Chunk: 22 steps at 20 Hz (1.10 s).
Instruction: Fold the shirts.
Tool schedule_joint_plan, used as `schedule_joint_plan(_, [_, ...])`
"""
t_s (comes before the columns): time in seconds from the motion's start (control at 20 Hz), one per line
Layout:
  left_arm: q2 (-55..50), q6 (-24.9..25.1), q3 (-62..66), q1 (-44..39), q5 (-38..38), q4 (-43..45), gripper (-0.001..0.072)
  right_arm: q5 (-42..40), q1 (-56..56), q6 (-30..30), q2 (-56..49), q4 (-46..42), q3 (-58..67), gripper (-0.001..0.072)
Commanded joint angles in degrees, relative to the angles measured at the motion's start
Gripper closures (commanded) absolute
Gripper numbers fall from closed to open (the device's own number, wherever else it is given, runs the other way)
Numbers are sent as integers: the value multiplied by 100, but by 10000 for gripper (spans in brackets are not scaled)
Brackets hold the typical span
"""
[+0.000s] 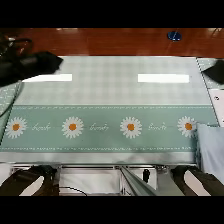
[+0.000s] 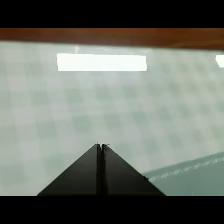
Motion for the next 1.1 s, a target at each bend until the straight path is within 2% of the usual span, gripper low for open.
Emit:
schedule_joint_plan(0.0, [-645, -264, -297, -577, -330, 1434, 689, -538, 2168, 1231, -807, -2546, -439, 693])
schedule_joint_plan(0.05, [-800, -380, -258, -538, -470, 1488, 689, -529, 2297, 1534, -1045, -2782, -444, 693])
schedule_joint_plan(0.1, [-872, -376, -221, -481, -562, 1482, 689, -496, 2312, 1574, -1198, -2758, -444, 692])
schedule_joint_plan(0.3, [-879, -374, -221, -435, -601, 1464, 689, -264, 2308, 1556, -1263, -2732, -444, 692])
schedule_joint_plan(1.05, [-896, -374, -221, -435, -586, 1464, 688, -313, 2308, 1558, -1252, -2723, -444, 692])
